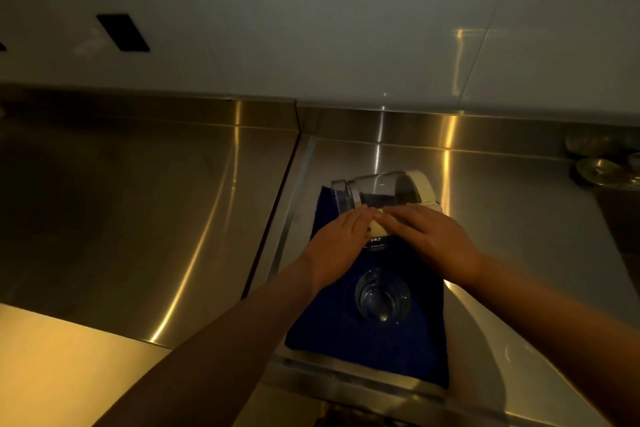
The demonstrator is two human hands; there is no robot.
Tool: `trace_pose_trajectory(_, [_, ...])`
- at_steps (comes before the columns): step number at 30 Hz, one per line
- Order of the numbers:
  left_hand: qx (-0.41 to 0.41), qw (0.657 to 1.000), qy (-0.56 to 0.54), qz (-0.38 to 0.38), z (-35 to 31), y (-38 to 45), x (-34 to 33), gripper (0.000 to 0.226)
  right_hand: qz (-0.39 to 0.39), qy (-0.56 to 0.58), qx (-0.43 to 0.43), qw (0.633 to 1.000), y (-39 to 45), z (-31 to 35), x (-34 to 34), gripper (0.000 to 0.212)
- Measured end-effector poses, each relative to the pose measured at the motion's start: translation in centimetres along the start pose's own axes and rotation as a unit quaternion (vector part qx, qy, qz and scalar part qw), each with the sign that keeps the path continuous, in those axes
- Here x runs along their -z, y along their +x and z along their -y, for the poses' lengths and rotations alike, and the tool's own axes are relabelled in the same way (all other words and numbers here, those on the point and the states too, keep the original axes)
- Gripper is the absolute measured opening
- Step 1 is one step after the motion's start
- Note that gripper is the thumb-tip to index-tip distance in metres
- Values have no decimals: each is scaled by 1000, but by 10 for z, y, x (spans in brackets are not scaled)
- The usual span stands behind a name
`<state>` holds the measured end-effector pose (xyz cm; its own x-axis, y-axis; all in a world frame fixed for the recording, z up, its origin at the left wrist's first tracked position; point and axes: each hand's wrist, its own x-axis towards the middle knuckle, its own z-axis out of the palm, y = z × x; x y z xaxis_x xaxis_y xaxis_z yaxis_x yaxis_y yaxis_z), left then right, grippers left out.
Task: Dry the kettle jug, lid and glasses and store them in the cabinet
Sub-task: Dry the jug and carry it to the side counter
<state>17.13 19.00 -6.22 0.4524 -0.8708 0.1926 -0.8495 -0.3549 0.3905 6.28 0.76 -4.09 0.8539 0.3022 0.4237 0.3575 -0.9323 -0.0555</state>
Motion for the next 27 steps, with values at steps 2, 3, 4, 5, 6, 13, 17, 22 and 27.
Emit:
trace_pose_trajectory(2, [1,1000,-11,0,-1,0,1,45,-11,-10,10,1000,3,2,0,81])
trace_pose_trajectory(3, [0,1000,-13,2,0,2,2,44,-15,-12,7,1000,6,3,0,81])
trace_pose_trajectory(4, [-4,1000,-13,3,0,4,5,44,-21,-11,-3,1000,8,4,0,80])
trace_pose_trajectory(5, [-9,1000,-10,-1,1,8,9,45,-29,-7,-17,999,10,4,1,79])
trace_pose_trajectory(6, [-16,1000,-5,-11,2,13,15,48,-42,0,-35,999,13,4,3,76])
trace_pose_trajectory(13, [-110,992,57,-3,5,41,52,52,-147,111,-204,961,17,16,0,61])
trace_pose_trajectory(17, [-133,989,62,15,1,40,56,46,-160,148,-244,945,12,26,-8,53])
trace_pose_trajectory(22, [-148,986,70,19,-2,39,47,57,-171,148,-244,943,5,27,-11,52])
trace_pose_trajectory(27, [-115,993,27,2,-6,39,44,59,-142,121,-235,954,-1,19,-9,63])
